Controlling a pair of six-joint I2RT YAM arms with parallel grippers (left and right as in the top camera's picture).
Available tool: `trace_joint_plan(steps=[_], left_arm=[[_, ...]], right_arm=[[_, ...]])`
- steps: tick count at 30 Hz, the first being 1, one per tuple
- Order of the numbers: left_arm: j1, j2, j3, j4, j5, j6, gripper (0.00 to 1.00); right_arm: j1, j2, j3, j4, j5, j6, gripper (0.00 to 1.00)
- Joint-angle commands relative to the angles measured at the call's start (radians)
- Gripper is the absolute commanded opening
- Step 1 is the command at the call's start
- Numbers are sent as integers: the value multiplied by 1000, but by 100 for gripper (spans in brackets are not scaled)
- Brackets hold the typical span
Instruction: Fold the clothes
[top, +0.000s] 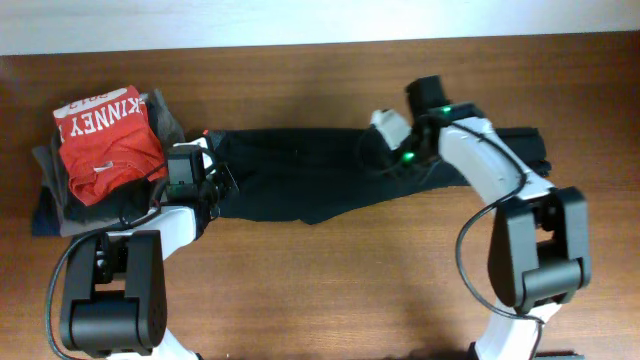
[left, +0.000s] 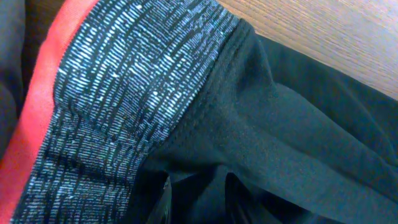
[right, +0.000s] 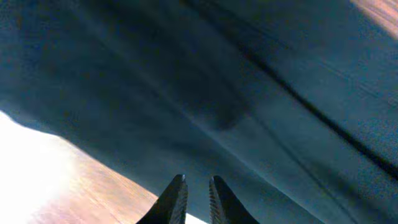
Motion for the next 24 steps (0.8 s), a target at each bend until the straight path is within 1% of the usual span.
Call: trace_joint_plan(steps=[1,8,11,17,22,24], left_arm=[[4,18,5,-21,-34,19,29],[4,18,5,-24,-34,19,29],[4,18,5,-29,-34,19,30],[4,18,5,-32,-34,19,30],[4,18,5,-39,-34,19,30],[4,18,5,-39,-34,19,30]], right_arm=[[90,11,11,18,-35,-21,18],[233,52,11,91,-36,-21,18],[293,115,11,162,-35,-21,18],[293,204,11,253,-10,-8,18],[262,224,11,327,119,104,18],[247,224,13,336,119,104,18]])
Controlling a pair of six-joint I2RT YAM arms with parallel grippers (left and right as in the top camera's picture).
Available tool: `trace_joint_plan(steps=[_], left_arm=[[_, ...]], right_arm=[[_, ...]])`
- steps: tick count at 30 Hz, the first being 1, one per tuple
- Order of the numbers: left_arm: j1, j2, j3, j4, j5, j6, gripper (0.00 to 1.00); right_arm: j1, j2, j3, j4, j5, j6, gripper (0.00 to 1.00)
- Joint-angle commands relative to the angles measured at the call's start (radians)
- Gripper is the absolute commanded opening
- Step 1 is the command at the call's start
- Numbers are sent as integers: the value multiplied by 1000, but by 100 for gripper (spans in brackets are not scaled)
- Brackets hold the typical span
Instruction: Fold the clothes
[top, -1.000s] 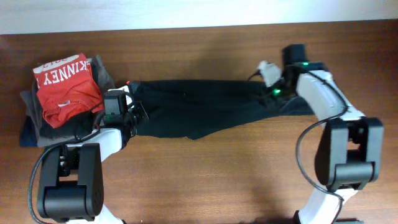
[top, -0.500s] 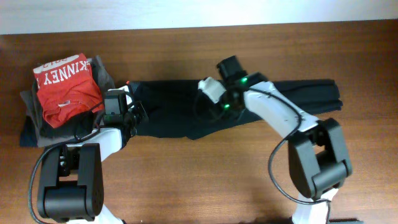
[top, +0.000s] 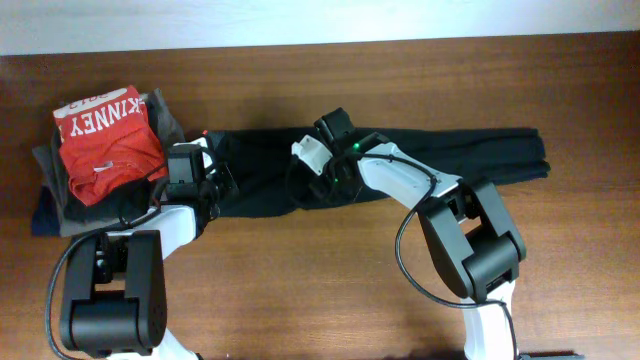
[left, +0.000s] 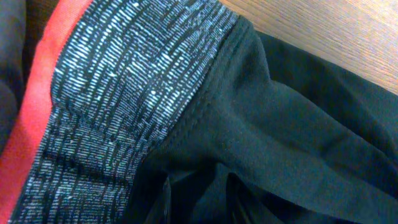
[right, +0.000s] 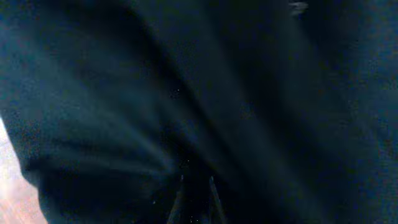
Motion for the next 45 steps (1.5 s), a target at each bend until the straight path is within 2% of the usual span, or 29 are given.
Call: trace_joint_plan(steps=[1,6,8,12,18,24,32,36,39,45], left_arm=[[3,18,-2,-19,-33,19,30],[3,18,-2,14,-34,19,30],[3,18,-2,50,-34,19,35],[3,18,-2,83,-33,18,36],[3,18,-2,75,-33,19,35],[3,18,-2,76,-33,19,35],[3,18,-2,74,-33,19,35],[6,17,-2,29,-34,19,35],[16,17,-2,-26,-66,18,27],[44,17,-2,-67,-85,-35,23]], right_arm=[[-52,41,8,10,99,52,18],[-73,39,8,-80,87,51,18],[-73,39,8,-142,87,51,18],[-73,39,8,-283,46,51,18],[-72,39,8,-390,-121,51,32],[-72,16,15,-408,-130,52,38],[-74,-50,129,-430,-56,51,50],[-74,-47,134,-396,-26,52,51],[-74,-44,134,-369,-11,51,51],[-74,-43,134,-314,13,51,52]])
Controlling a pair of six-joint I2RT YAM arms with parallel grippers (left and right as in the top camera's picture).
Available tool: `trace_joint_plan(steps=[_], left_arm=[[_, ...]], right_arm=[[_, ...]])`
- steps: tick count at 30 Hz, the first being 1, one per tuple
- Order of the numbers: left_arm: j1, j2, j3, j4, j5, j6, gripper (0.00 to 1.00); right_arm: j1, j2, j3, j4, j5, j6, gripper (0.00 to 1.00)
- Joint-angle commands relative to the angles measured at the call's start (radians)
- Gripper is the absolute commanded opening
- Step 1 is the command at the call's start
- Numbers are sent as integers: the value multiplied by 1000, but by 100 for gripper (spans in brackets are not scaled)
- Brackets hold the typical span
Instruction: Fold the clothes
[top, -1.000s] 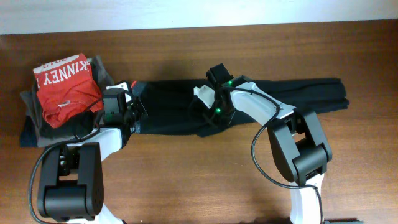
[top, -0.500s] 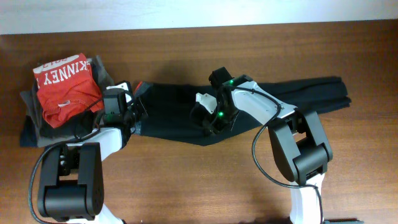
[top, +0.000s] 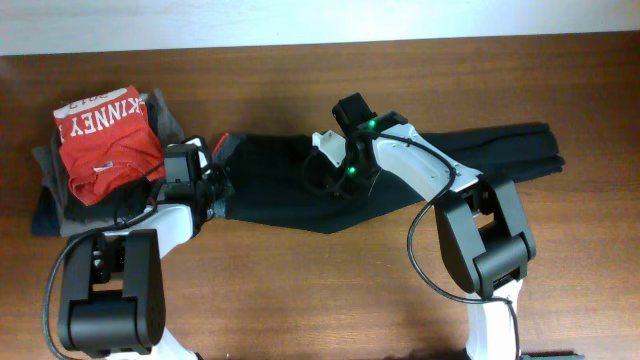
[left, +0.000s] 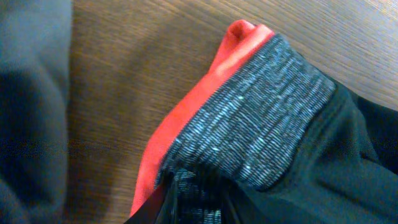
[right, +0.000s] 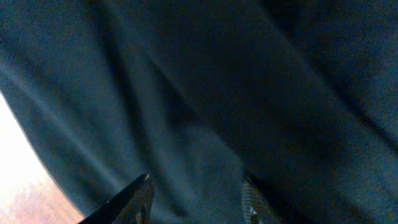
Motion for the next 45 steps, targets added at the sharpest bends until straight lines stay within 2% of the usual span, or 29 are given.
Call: trace_joint_plan(steps=[1,7,9,12,14,16,22,29,31,33,37,39,42,45], left_arm=[[27,13,-10,-39,-45,-37,23],[32,13,-10,-38,-45,-39,23],[32,13,-10,-34,-44,-39,24],[32,13,-10,-12,-36,-39,50],[32,13,-10,21,8,-39,63],[32,12,-10,53,39,-39,66],[32,-23,-10,95,79,-38,70],[27,-134,-10,93,154,-16,72],[14,-143,-10,93,164,-15,71],[-12,-139,-10,85,158,-8,65],[-66,-123,-10,84,97,4,62],[-104,-103,-10,86,60,7,62],[-133,-63,-10,89,56,22,62],[-136,-11,-10,90,57,21,62]], right_arm=[[-5,-33,15,29,35,-2,51],[-5,-33,14,105,114,0,52],[-5,-33,14,151,167,27,55],[-5,-33,14,216,212,29,56],[-11,-33,14,294,248,51,58],[-23,-32,14,349,264,54,58],[-91,-43,15,393,315,123,66],[-220,-188,15,222,312,148,66],[-258,-243,15,153,257,144,66],[-294,-276,15,51,140,74,65],[-319,-242,-7,-56,68,30,64],[-317,-204,-39,-65,57,23,63],[-317,-145,-72,-63,28,11,55],[-317,-106,-87,-51,21,11,54]])
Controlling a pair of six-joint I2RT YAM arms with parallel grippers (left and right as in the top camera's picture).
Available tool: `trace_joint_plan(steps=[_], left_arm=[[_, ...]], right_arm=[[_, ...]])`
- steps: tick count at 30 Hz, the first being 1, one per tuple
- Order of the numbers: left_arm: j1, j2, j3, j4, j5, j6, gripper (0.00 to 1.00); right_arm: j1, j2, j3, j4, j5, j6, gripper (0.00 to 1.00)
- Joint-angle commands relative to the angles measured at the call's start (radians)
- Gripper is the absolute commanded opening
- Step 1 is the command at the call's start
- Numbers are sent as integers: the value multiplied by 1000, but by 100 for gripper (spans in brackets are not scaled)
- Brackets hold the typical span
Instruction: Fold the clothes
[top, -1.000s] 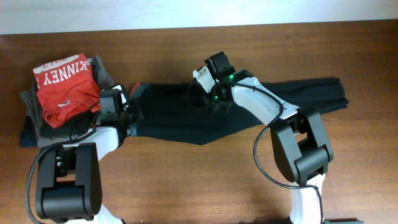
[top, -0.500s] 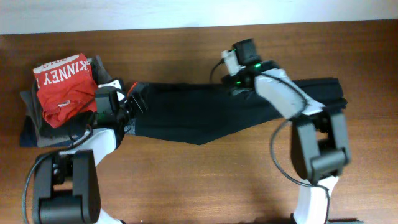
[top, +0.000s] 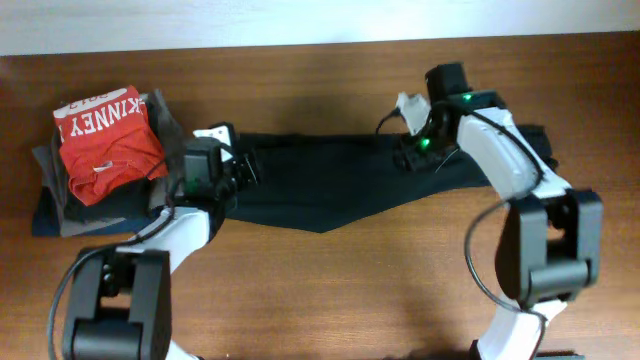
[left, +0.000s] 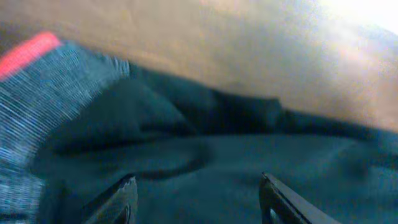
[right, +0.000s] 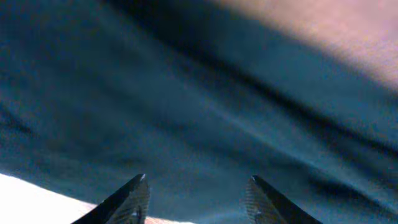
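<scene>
Black pants (top: 310, 190) lie stretched across the table's middle, with a pointed lower edge near the centre. My left gripper (top: 248, 168) hovers open over their left end. In the left wrist view its fingers (left: 127, 199) stand wide apart above black cloth (left: 205, 180), with the grey-flecked waistband (left: 37, 118) and its red lining (left: 28, 53) off to the left. My right gripper (top: 408, 158) is open over the right half. The right wrist view shows its fingers (right: 134, 199) spread above smooth dark fabric (right: 199, 124), nothing between them.
A pile of clothes topped by a red printed shirt (top: 105, 135) sits at the far left on grey garments (top: 60, 210). The pants' leg ends (top: 535, 150) reach under my right arm. Brown wooden table (top: 320, 290) runs along the front.
My left gripper was shut on the waistband and is now open, a little further right over the pants. My right gripper, open then too, has moved from the middle to the right half.
At first my left gripper was shut on the waistband and my right was shut over the right part of the pants. Then the right was shut at the middle. Later it stood open there and the pants showed a pointed lower edge. Now both grippers are open.
</scene>
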Motion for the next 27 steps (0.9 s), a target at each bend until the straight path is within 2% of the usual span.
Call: trace_joint_plan(steps=[1,10,16,20,25,27], left_arm=[[-2,74,-6,2,-22,22,62],[-3,115,-6,-7,-19,22,62],[-3,115,-6,-17,-19,22,62],[-3,115,-6,-22,-19,22,62],[-3,115,-6,-37,-23,23,62],[-3,115,-6,-40,-27,23,62]], right_arm=[[1,47,-19,10,-38,-17,54],[-1,100,-22,91,5,-13,55],[-6,132,-22,128,113,4,55],[-41,132,-22,194,180,71,55],[-98,132,-22,277,179,71,56],[-118,132,-22,305,180,71,60]])
